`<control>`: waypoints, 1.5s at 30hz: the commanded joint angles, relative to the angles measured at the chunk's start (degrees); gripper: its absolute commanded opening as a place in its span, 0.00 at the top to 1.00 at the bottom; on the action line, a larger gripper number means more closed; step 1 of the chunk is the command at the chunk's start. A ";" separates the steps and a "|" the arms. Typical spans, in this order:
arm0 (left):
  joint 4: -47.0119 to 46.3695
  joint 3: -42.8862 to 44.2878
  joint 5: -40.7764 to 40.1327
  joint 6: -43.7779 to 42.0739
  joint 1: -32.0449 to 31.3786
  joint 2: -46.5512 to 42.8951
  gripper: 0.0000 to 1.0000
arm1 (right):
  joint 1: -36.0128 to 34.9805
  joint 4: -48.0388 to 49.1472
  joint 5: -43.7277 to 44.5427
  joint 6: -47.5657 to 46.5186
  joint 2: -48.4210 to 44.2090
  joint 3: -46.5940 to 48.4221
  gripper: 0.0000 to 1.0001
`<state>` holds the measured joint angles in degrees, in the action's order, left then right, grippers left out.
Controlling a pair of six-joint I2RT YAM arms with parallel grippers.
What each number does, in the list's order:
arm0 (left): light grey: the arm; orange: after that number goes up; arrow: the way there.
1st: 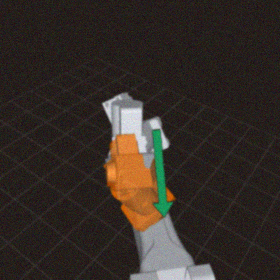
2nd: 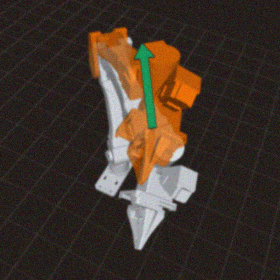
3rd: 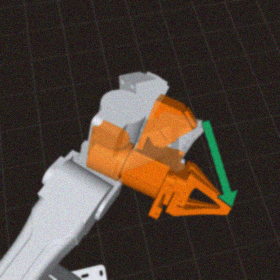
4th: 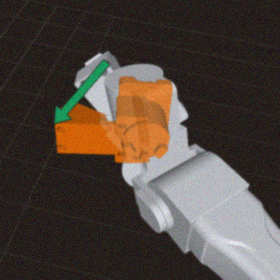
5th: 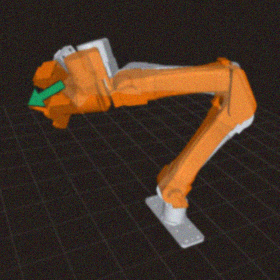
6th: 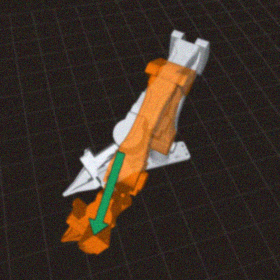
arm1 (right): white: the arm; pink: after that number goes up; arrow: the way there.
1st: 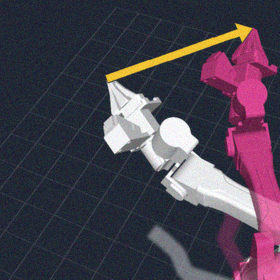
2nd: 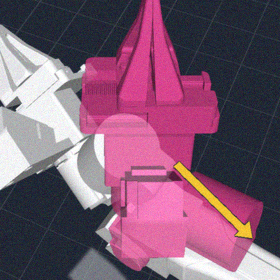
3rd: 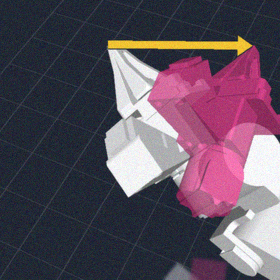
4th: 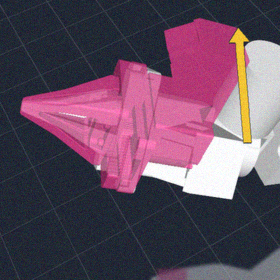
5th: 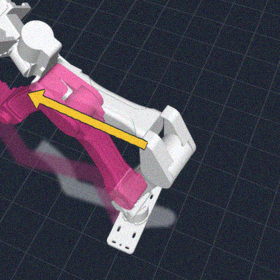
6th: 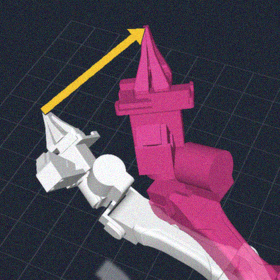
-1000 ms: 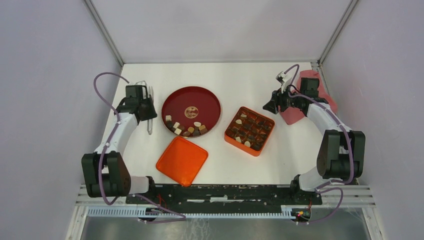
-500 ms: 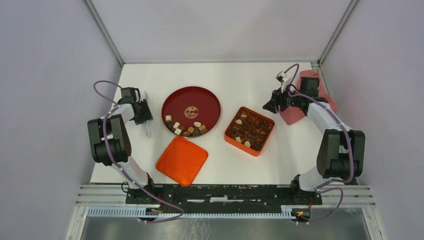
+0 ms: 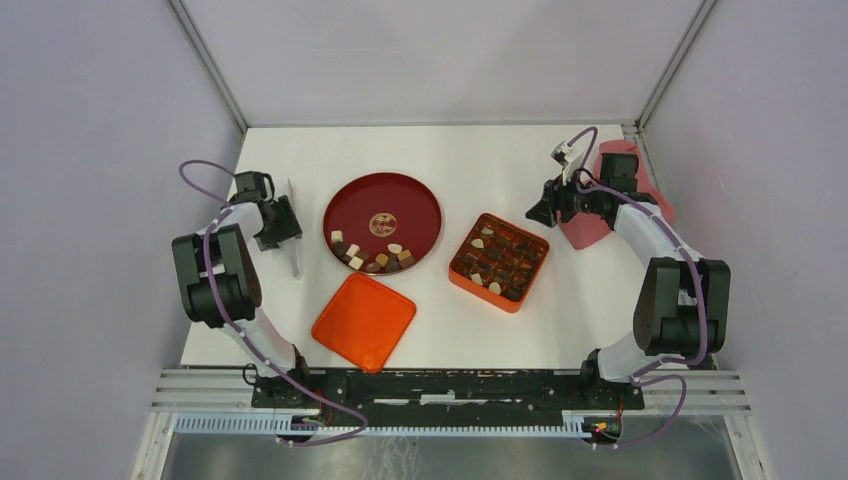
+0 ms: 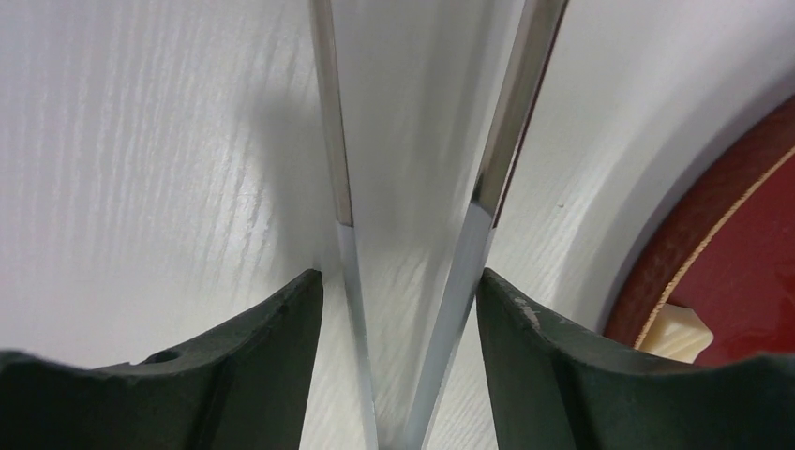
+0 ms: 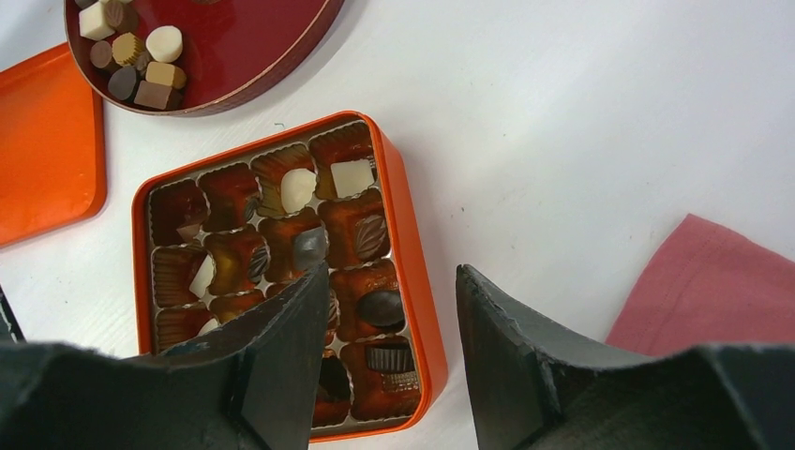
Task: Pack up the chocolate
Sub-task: Place the clamp at the center of the board, then adjust the packing box at the center of the board.
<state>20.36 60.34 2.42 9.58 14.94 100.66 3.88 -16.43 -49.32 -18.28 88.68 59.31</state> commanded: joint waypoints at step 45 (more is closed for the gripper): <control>-5.36 4.19 35.38 33.07 -5.04 -36.88 0.15 | -16.93 -15.24 21.77 -27.07 17.57 15.00 0.55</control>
<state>16.73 62.78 36.45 39.66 10.39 64.10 -12.45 -34.30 -29.04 -45.82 105.27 75.11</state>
